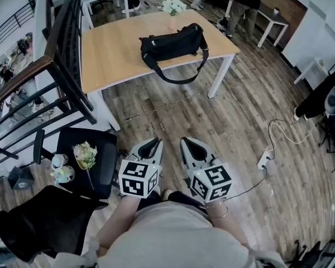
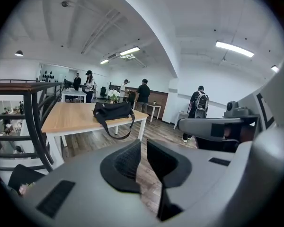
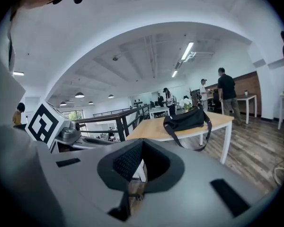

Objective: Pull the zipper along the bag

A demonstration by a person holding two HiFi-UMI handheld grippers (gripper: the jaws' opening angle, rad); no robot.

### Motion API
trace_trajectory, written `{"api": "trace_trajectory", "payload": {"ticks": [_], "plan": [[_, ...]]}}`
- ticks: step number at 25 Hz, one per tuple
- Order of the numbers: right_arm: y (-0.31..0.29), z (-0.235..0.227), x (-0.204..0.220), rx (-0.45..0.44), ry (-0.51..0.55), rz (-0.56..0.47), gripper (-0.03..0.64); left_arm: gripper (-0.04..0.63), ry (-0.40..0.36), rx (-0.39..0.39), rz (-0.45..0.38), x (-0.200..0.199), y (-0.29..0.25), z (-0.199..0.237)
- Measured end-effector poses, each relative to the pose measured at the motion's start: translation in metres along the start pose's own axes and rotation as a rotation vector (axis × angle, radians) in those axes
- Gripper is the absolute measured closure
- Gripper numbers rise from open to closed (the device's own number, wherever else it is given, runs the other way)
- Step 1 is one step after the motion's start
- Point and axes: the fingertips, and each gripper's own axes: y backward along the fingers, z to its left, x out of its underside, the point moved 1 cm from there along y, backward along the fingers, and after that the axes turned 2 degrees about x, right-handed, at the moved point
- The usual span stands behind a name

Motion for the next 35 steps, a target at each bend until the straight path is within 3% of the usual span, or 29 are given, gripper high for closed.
{"api": "trace_trajectory", "payload": {"ticks": [4,12,24,35], "plan": [[0.001,-0.002,-0.004,-0.033,-0.016,-0.031,0.611,0.541,-0.005,-0.001,-0.007,-0.003,-0.003,-0.003],[0.007,-0.029,0.003,0.031,-0.032,-0.025,0.609,0.54,-0.019,-0.081,-0.034,-0.004,-0.01,0.002],[0.022,-0.058,0.025,0.059,-0.042,0.021,0.541,0.524,-0.023,-0.052,0.001,0.009,-0.027,-0.029],[-0.036,-0.091,0.02,0.096,-0.032,0.061,0.499,0.503,0.005,-0.042,0.017,-0.007,-0.079,0.016]]}}
